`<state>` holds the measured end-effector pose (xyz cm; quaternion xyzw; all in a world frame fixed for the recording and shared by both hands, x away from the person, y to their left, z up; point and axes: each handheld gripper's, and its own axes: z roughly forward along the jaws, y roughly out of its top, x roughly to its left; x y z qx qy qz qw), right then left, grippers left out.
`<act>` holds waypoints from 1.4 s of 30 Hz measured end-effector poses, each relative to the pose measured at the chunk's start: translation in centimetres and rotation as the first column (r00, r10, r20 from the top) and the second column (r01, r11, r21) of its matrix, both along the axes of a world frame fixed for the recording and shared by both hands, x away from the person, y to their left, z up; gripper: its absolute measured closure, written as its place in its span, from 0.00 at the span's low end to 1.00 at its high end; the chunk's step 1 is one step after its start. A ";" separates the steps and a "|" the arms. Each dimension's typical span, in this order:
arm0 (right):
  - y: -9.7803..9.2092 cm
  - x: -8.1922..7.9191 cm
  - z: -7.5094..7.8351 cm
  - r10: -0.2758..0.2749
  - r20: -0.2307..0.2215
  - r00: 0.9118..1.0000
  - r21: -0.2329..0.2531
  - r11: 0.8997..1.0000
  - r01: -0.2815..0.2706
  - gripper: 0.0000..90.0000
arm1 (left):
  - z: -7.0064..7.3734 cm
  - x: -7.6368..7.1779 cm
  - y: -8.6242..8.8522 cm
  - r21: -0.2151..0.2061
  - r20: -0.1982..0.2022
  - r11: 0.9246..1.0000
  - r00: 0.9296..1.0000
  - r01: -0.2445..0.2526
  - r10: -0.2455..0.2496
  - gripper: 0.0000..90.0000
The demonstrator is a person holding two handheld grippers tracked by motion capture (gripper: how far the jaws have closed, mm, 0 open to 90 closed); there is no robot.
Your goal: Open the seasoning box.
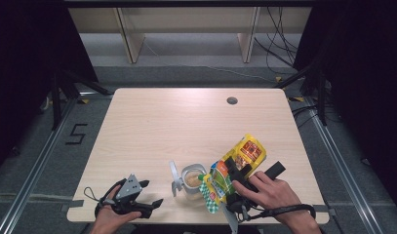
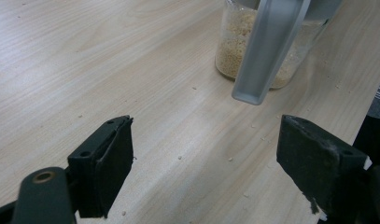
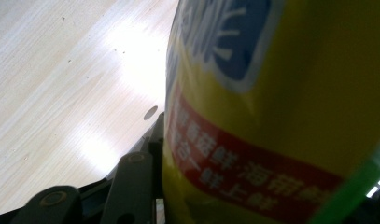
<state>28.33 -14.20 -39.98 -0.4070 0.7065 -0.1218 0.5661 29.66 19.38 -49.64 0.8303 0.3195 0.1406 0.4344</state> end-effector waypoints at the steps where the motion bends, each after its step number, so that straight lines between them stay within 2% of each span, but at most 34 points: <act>1: -0.1 -0.1 -0.1 0.000 0.003 1.000 0.007 1.000 0.000 0.67 | 0.0 0.0 0.0 -0.001 0.000 1.000 1.000 -0.001 0.001 0.20; 4: 0.0 0.0 0.0 -0.001 -0.002 1.000 0.007 1.000 0.001 0.68 | 0.0 0.0 0.0 0.001 0.000 1.000 1.000 0.000 0.000 0.20; 5: -0.2 0.0 -0.1 -0.010 -0.009 1.000 0.023 1.000 0.010 0.68 | 0.0 0.0 0.0 0.000 0.001 1.000 1.000 0.000 0.000 0.20; 9: -0.2 0.0 -0.2 -0.017 -0.013 1.000 0.033 0.999 0.017 0.68 | 0.0 0.0 0.0 -0.001 0.001 1.000 1.000 0.000 0.000 0.20; 13: -0.2 0.0 -0.1 -0.010 -0.005 1.000 0.024 1.000 0.010 0.68 | 0.0 0.0 0.0 -0.003 0.001 1.000 1.000 0.000 0.000 0.20; 14: -0.2 -0.1 -0.1 -0.009 -0.002 1.000 0.018 1.000 0.009 0.68 | -0.1 -0.1 -0.2 -0.026 0.001 1.000 1.000 -0.006 0.006 0.20; 16: -0.2 -0.1 0.0 -0.009 0.003 1.000 0.010 1.000 0.009 0.68 | 0.0 0.0 0.0 -0.002 0.000 1.000 1.000 0.000 0.000 0.20; 18: -0.1 -0.1 0.1 -0.014 0.010 1.000 -0.015 1.000 0.014 0.68 | 0.0 0.0 0.0 -0.002 0.001 1.000 1.000 0.000 0.000 0.20; 23: -0.1 -0.1 0.1 -0.013 0.008 1.000 -0.011 1.000 0.014 0.68 | 0.0 0.0 0.0 -0.007 0.002 1.000 1.000 0.002 -0.002 0.20; 24: -0.1 -0.1 0.1 -0.013 0.007 1.000 -0.010 1.000 0.013 0.68 | 0.0 -0.1 -0.1 -0.016 -0.002 1.000 1.000 -0.006 0.006 0.20; 25: -0.2 -0.1 -0.1 0.004 0.000 1.000 0.029 1.000 -0.004 0.68 | 0.0 0.0 -0.1 -0.020 0.000 1.000 1.000 -0.003 0.003 0.20; 26: -0.1 -0.1 0.0 0.001 0.004 1.000 0.010 1.000 -0.001 0.68 | 0.0 0.0 -0.1 -0.021 0.000 1.000 1.000 -0.004 0.004 0.20; 34: -0.1 -0.1 0.1 -0.003 0.018 1.000 -0.008 1.000 0.003 0.68 | 0.0 0.0 -0.1 -0.013 0.015 1.000 1.000 0.009 -0.009 0.20; 35: 0.1 -0.1 0.1 0.004 0.020 1.000 -0.023 1.000 -0.003 0.68 | 0.0 0.0 -0.1 -0.014 0.015 1.000 1.000 0.009 -0.008 0.20; 36: -0.2 -0.1 0.0 -0.023 0.010 1.000 0.009 1.000 0.023 0.68 | 0.0 -0.1 -0.1 -0.024 -0.001 1.000 1.000 -0.005 0.005 0.20; 37: -0.3 -0.2 -0.1 -0.036 0.008 0.999 0.014 0.999 0.036 0.68 | -0.1 0.0 -0.1 -0.027 0.005 1.000 1.000 -0.003 0.003 0.20; 38: -0.2 -0.1 0.0 -0.019 0.015 1.000 -0.001 1.000 0.019 0.68 | 0.0 0.1 -0.1 -0.013 0.018 1.000 1.000 0.010 -0.010 0.20; 39: -0.1 -0.1 0.0 -0.013 0.017 1.000 -0.005 1.000 0.013 0.68 | 0.0 0.1 -0.1 -0.017 0.019 1.000 1.000 0.009 -0.009 0.20; 40: -0.1 -0.1 -0.1 -0.012 0.005 1.000 0.011 1.000 0.012 0.68 | 0.0 0.1 -0.1 -0.013 0.017 1.000 1.000 0.009 -0.009 0.20; 42: -0.1 -0.1 -0.2 -0.011 0.003 1.000 0.010 1.000 0.011 0.68 | 0.0 0.1 0.0 -0.011 0.014 1.000 1.000 0.011 -0.011 0.20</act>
